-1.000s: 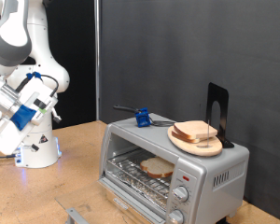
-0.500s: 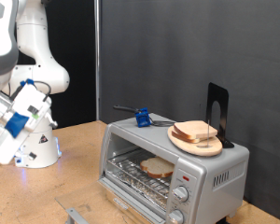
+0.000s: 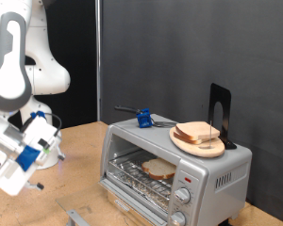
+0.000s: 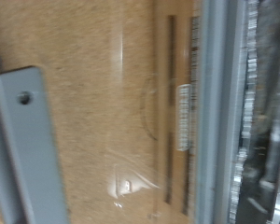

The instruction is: Make a piece of toast with the oven

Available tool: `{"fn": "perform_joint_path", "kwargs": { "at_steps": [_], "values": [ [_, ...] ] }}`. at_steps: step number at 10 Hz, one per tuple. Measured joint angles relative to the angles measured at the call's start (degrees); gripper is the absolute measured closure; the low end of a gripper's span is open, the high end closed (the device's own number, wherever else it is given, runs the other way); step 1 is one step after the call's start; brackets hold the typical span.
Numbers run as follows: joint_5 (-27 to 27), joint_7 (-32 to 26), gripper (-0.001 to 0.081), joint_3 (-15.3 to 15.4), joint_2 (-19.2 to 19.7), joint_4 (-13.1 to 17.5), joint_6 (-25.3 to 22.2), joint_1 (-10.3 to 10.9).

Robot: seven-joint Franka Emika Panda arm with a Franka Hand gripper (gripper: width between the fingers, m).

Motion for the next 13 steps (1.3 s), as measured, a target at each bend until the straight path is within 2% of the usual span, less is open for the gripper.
{"fn": "perform_joint_path", "kwargs": {
  "at_steps": [5, 7, 11, 13],
  "values": [
    [7.05, -7.33, -0.0002, 3.81, 10.08, 2.91, 6.00, 0.74],
    [7.71, -9.22, -0.0002, 4.93, 12.61, 3.60, 5.97, 0.84],
    [6.78, -10.89, -0.0002, 6.71, 13.46, 3.41, 0.26, 0.87],
    [6.50, -11.20, -0.0002, 6.71, 11.07, 2.13, -3.02, 0.73]
  ]
}}
